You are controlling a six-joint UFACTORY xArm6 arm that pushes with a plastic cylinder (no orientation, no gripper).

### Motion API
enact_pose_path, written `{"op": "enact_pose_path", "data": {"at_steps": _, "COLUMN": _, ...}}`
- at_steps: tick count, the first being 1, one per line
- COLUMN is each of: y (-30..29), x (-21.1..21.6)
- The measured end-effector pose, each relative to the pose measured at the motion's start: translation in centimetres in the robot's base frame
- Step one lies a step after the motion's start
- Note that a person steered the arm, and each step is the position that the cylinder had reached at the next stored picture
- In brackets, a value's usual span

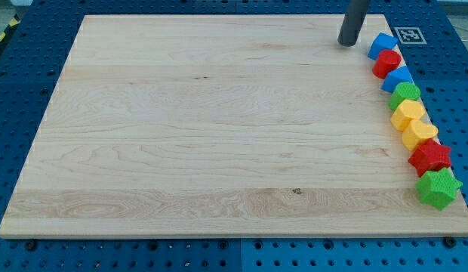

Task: Tap the blue cube slightly

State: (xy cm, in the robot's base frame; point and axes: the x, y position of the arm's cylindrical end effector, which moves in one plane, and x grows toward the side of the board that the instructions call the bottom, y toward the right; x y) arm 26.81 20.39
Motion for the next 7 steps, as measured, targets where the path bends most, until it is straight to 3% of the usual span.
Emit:
{"op": "enact_pose_path", "data": {"at_steps": 1, "y": 0.1, "x": -2.7}}
{"op": "enact_pose_path", "data": {"at_steps": 4, "y": 8.5, "x": 0.1}}
{"op": "enact_pose_path", "data": {"at_steps": 7, "y": 8.7, "x": 0.4}}
